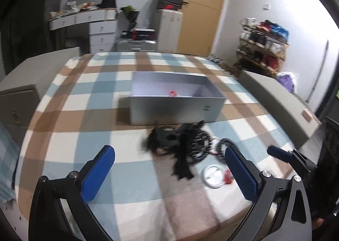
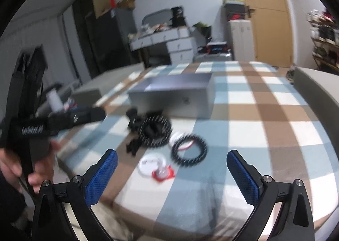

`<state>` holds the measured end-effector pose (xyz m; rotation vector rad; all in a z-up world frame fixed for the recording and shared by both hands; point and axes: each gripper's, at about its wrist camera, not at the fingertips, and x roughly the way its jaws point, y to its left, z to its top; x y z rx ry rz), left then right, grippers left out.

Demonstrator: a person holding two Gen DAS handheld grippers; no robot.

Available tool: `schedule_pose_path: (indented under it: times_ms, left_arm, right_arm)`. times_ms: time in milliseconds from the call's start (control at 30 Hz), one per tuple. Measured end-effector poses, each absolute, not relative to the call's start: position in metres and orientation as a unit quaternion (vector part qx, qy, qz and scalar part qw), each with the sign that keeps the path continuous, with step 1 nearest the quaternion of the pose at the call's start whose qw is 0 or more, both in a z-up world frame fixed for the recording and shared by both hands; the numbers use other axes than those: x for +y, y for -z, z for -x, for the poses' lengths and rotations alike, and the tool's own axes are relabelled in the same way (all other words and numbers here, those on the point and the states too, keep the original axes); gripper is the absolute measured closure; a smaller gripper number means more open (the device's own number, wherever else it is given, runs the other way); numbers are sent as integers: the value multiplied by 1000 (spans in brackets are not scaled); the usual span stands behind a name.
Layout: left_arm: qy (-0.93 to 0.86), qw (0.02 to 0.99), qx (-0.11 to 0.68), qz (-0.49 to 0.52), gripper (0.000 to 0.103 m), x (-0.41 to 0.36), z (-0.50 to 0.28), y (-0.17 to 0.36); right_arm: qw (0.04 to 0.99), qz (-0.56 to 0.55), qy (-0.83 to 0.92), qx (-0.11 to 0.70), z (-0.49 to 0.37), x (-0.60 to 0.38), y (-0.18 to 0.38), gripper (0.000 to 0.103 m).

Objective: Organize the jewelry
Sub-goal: 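Grasp a second red-topped clear ring with the right tool, then grasp a black coil hair tie with the left tool while the right tool holds the ring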

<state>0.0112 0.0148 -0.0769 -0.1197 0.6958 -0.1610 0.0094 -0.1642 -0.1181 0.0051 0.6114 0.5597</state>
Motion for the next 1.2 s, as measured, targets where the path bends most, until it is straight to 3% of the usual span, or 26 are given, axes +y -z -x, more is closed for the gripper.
schedule_pose_path:
  times_ms: [133, 200, 267, 500, 567, 633, 733, 1200]
  left_arm:
    - [79, 929, 356, 69, 2, 21, -7, 88]
    - [76, 927, 361, 69, 2, 23, -4, 93]
    - [74, 926, 364, 66, 2, 23, -2, 95]
    - [63, 928, 361, 71, 2, 29, 3, 94]
    - [61, 928, 359, 76, 2, 32, 1, 93]
    - [56, 928, 360, 74, 2, 34, 0, 93]
    - [49, 928, 361, 71, 2, 37, -1, 95]
    - [68, 919, 386, 52, 2, 28, -7, 101]
  right_arm:
    - [915, -11, -271, 299, -8, -161, 129, 3]
    - [911, -16, -271, 311, -12, -158, 136, 12]
    - [905, -12, -272, 326, -16, -155, 141, 34]
    - [898, -34, -283, 337, -20, -159, 144, 45]
    - [893, -36, -294, 339, -19, -158, 144, 61]
    - [892, -29, -295, 341, -18, -154, 145, 66]
    - [893, -19, -291, 342, -17, -151, 145, 84]
    - [900, -46, -288, 323, -12, -163, 138, 86]
